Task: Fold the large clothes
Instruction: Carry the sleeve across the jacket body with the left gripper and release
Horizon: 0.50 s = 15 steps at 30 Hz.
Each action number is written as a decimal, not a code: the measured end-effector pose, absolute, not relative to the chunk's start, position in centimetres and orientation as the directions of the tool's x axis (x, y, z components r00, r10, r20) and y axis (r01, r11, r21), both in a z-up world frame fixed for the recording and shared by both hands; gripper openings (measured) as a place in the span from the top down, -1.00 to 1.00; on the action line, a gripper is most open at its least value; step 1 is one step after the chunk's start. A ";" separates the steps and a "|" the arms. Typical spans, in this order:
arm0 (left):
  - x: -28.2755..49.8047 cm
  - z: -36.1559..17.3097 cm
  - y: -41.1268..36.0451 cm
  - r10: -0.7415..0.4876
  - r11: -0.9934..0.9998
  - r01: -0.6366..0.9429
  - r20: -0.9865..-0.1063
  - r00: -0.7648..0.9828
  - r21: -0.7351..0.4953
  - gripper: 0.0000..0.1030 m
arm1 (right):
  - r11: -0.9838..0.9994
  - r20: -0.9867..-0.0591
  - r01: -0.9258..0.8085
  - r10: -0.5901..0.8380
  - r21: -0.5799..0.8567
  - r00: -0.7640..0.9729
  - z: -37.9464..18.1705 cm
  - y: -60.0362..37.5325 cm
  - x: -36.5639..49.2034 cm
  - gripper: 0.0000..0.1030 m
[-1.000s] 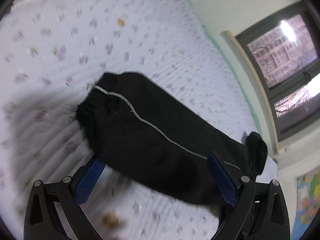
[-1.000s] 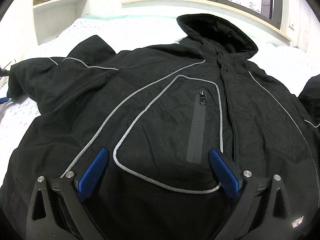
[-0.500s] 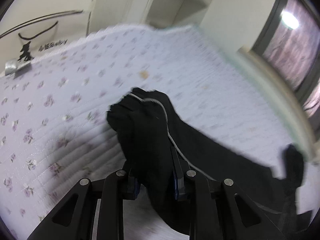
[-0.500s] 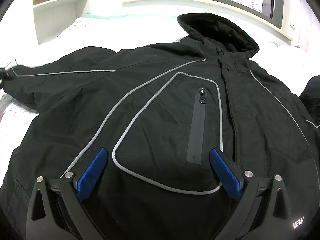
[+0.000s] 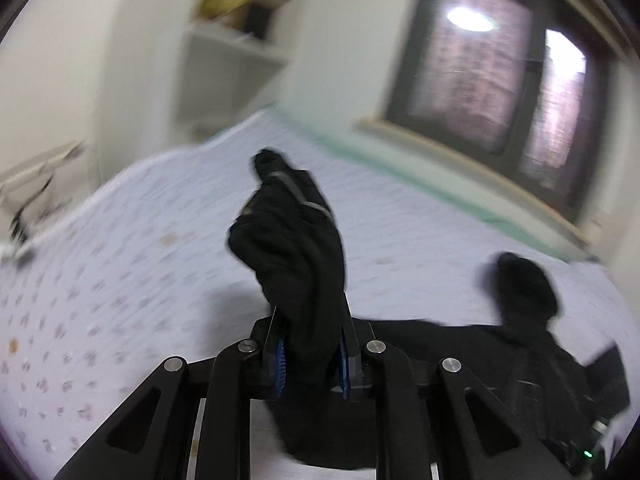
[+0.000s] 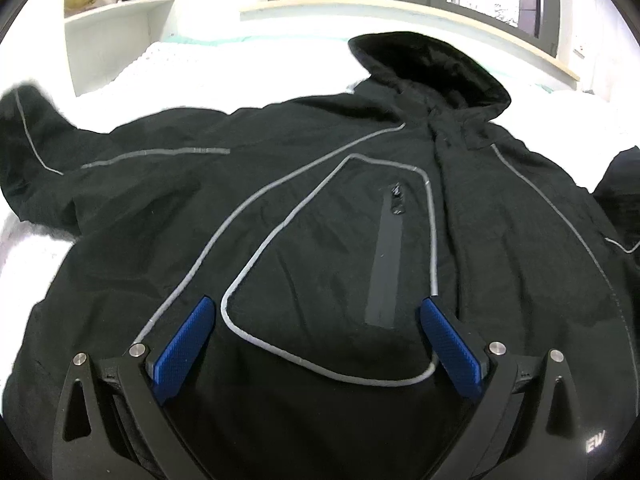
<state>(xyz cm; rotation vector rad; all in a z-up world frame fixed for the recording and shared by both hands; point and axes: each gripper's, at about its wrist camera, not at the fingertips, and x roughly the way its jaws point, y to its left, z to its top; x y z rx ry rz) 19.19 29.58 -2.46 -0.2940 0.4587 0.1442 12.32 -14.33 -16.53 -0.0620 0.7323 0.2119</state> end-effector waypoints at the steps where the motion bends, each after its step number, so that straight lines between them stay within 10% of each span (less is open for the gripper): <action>1: 18.8 -1.6 27.9 0.044 0.957 -0.165 -0.441 0.896 -0.238 0.62 | 0.977 -0.665 -0.211 0.173 0.024 0.727 -16.1 -14.6 12.1 -1.00; 8: 18.9 1.3 11.6 -0.224 0.971 0.165 -0.425 0.877 -0.171 0.62 | 0.980 -0.564 -0.188 0.192 0.066 0.803 -9.1 -19.0 6.7 -1.00; 15: 22.8 -6.3 -3.3 -0.356 0.931 0.327 -0.600 0.717 -0.162 0.63 | 0.994 -0.605 -0.056 0.102 0.094 0.790 -7.7 -26.7 4.6 -1.00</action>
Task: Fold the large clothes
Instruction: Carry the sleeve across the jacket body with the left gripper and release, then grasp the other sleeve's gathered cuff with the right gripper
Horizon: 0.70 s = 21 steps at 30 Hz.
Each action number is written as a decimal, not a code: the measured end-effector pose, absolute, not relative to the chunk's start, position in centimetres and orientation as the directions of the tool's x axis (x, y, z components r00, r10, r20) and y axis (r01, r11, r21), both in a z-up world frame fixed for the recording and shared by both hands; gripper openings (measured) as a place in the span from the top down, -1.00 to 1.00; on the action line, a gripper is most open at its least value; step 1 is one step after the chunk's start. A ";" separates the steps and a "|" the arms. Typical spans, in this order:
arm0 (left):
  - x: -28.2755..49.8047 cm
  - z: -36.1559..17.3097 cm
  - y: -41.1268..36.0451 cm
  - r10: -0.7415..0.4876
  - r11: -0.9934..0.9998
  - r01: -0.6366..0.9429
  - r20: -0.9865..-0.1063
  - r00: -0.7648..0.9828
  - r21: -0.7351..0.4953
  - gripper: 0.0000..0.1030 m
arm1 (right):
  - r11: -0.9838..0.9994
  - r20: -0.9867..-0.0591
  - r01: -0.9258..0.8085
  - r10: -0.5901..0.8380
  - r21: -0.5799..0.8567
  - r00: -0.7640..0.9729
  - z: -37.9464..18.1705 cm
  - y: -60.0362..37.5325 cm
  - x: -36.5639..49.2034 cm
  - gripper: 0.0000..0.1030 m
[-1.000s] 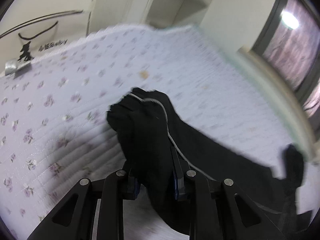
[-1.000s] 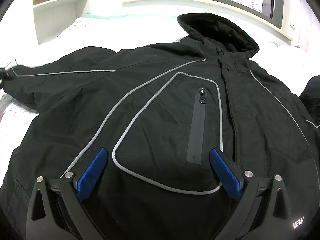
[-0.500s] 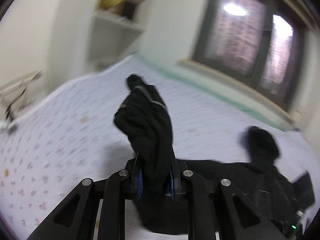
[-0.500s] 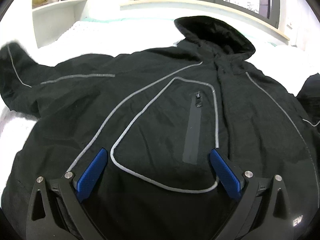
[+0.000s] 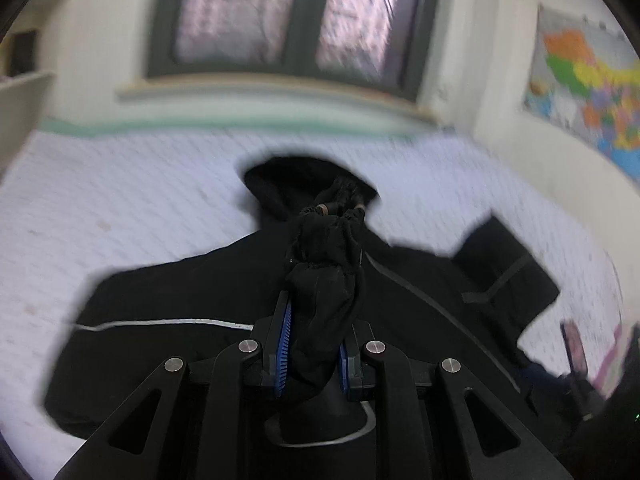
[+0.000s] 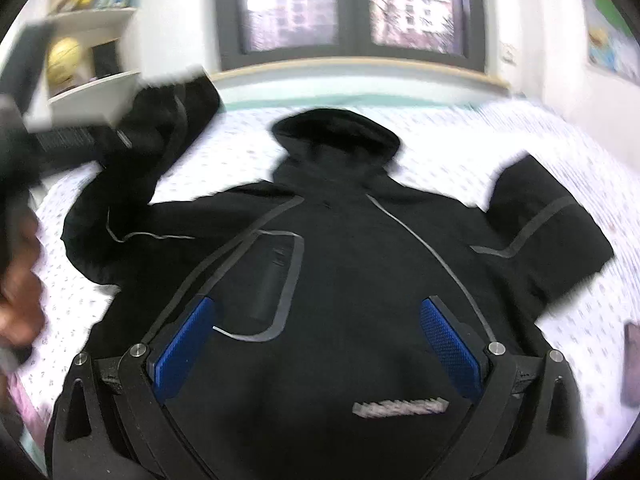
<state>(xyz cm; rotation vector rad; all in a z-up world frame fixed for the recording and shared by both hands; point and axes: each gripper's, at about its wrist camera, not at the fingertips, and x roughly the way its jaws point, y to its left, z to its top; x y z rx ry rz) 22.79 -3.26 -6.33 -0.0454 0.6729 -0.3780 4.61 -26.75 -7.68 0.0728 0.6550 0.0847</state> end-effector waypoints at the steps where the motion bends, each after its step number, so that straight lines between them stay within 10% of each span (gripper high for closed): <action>1: 23.4 -8.2 -4.8 -0.340 0.935 0.322 -0.634 0.695 -0.148 0.63 | 0.993 -0.630 -0.042 0.102 0.109 0.770 -8.1 -27.9 4.8 -1.00; 7: 26.4 -18.1 -6.8 -0.345 0.933 0.271 -0.796 0.497 -0.235 0.60 | 0.993 -0.761 0.018 0.080 0.119 0.644 -11.3 -31.6 6.7 -1.00; 15: 23.1 -13.0 -2.8 -0.692 0.721 0.350 -0.601 0.400 -0.598 -0.28 | 0.958 -0.786 -0.057 0.263 0.279 0.560 -10.8 -30.7 10.7 -0.97; 21: 19.4 -7.8 2.4 -0.654 0.751 0.354 -0.551 0.518 -0.558 -0.38 | 0.928 -0.768 -0.094 0.353 0.361 0.534 -11.2 -24.9 16.4 -0.89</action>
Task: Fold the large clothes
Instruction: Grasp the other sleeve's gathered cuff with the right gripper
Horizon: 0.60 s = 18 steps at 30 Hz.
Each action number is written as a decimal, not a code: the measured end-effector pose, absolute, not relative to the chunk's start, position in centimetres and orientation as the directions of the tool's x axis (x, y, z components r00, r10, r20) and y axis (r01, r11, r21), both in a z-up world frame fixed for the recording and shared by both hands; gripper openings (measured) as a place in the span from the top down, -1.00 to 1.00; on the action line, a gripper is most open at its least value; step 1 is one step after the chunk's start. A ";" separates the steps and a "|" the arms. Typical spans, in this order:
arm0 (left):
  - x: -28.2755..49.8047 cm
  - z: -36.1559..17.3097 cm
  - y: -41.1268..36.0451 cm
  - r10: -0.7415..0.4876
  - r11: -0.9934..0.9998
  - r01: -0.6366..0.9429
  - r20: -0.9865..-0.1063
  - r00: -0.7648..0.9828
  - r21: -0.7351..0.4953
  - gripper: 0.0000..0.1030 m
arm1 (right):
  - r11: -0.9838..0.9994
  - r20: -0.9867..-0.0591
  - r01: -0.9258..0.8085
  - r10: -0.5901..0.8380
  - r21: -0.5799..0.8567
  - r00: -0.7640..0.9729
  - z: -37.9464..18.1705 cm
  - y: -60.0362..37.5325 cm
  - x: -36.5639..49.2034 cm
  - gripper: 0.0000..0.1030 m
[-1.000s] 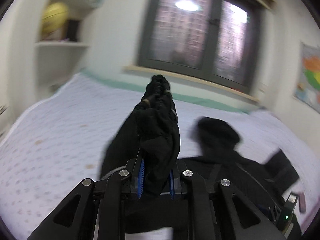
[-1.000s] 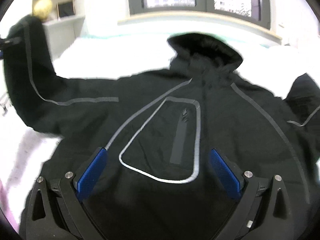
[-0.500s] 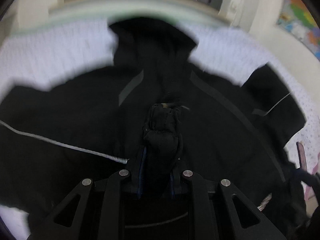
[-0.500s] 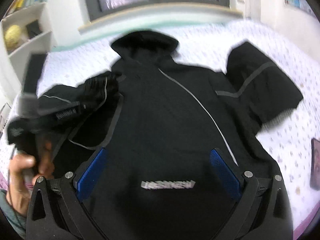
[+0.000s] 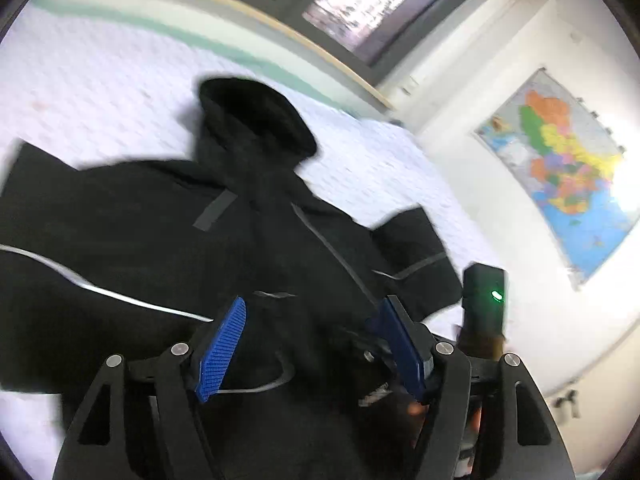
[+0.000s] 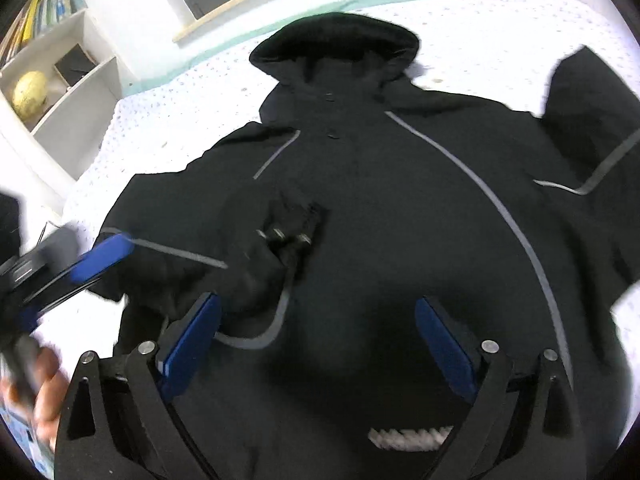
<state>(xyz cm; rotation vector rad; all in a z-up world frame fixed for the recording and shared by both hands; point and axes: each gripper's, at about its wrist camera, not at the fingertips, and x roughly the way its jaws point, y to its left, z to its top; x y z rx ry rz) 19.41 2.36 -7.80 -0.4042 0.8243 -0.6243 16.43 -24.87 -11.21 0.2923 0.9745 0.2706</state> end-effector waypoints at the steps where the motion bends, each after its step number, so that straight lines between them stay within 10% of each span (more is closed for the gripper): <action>1: 19.0 -7.4 3.1 -0.609 0.787 0.330 -0.575 0.547 -0.520 -0.38 | 0.924 -0.773 -0.078 0.358 0.374 0.523 -11.9 -24.2 17.3 -0.83; 3: 18.6 -7.4 4.5 -0.528 0.843 0.277 -0.611 0.590 -0.460 -0.38 | 0.921 -0.791 -0.038 0.353 0.388 0.500 -13.6 -22.9 19.3 -0.70; 7: 17.5 -8.0 7.8 -0.377 0.910 0.128 -0.659 0.651 -0.394 -0.38 | 0.884 -0.782 -0.071 0.445 0.463 0.436 -15.4 -21.1 21.4 0.25; 18: 21.7 -8.1 5.5 -0.335 0.934 0.128 -0.697 0.634 -0.333 -0.38 | 0.994 -0.642 0.010 0.062 0.107 0.764 -2.5 -32.5 16.4 0.33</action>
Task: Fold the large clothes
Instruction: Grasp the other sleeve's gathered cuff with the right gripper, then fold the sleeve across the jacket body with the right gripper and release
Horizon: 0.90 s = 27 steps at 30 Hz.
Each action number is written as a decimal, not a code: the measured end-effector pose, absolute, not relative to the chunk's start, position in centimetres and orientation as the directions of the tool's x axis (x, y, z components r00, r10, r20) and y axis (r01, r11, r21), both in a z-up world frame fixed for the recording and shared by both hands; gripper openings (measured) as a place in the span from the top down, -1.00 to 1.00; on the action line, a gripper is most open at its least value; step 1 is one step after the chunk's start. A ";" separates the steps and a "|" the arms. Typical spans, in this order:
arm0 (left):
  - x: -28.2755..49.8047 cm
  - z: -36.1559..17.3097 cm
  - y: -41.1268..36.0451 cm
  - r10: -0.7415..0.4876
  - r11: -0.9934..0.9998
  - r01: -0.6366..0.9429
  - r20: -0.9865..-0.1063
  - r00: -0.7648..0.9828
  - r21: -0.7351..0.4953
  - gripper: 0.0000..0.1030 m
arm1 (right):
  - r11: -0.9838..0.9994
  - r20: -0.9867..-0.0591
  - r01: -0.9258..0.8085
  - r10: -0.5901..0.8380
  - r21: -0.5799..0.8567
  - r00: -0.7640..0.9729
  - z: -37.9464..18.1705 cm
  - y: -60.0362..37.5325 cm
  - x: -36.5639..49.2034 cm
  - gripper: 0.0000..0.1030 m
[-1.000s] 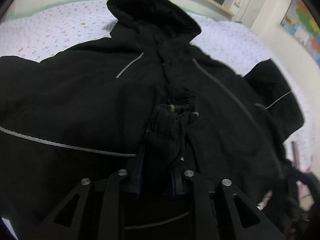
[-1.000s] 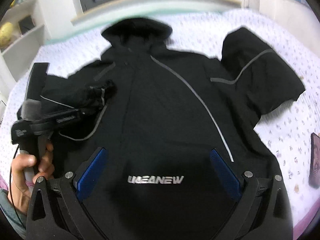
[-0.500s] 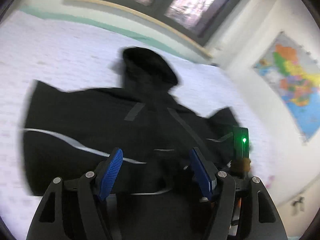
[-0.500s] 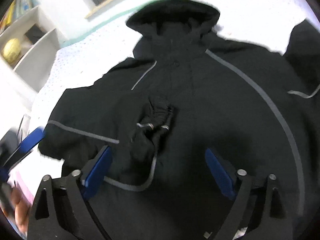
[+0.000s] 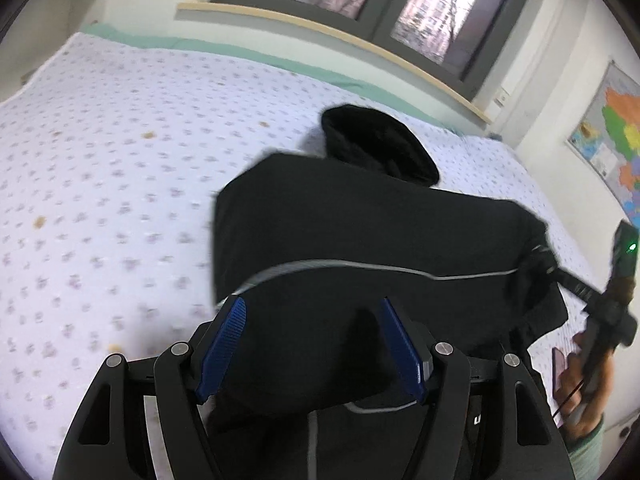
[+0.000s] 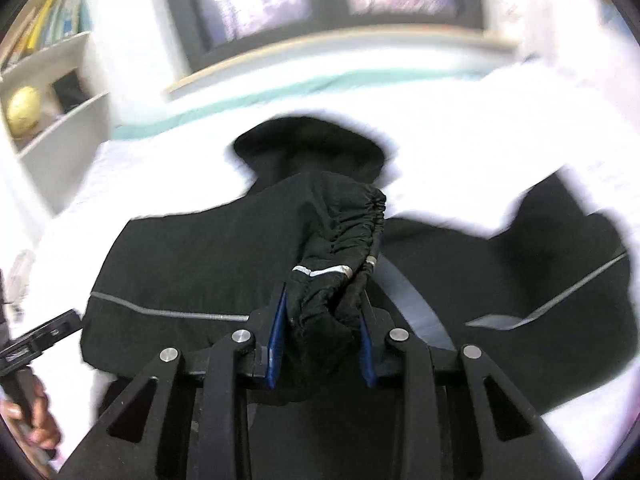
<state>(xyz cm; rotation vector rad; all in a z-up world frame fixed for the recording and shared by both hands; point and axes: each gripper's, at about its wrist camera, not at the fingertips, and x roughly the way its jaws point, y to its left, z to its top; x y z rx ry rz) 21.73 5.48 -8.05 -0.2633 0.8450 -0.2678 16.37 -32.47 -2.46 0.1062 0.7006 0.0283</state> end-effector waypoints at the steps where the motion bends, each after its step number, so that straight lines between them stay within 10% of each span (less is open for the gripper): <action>1: 22.5 -8.6 4.5 -0.342 0.933 0.136 -0.705 0.621 -0.332 -0.38 | 0.996 -0.644 0.030 0.033 0.087 0.764 -2.5 -33.5 16.3 0.33; 12: 27.0 -17.0 -2.0 -0.244 0.969 0.158 -0.859 0.450 -0.192 -0.38 | 0.991 -0.843 0.130 -0.048 0.026 0.536 -15.6 -40.4 19.6 0.33; 21: 26.3 -11.7 -1.3 -0.411 0.911 0.194 -0.753 0.514 -0.365 -0.38 | 0.992 -0.697 0.086 0.006 0.097 0.717 -5.6 -39.3 14.7 -0.38; 27: 27.6 -16.0 -3.4 -0.384 0.922 0.144 -0.807 0.448 -0.359 -0.38 | 0.996 -0.780 -0.079 0.083 0.043 0.620 -8.3 -32.6 15.2 -0.39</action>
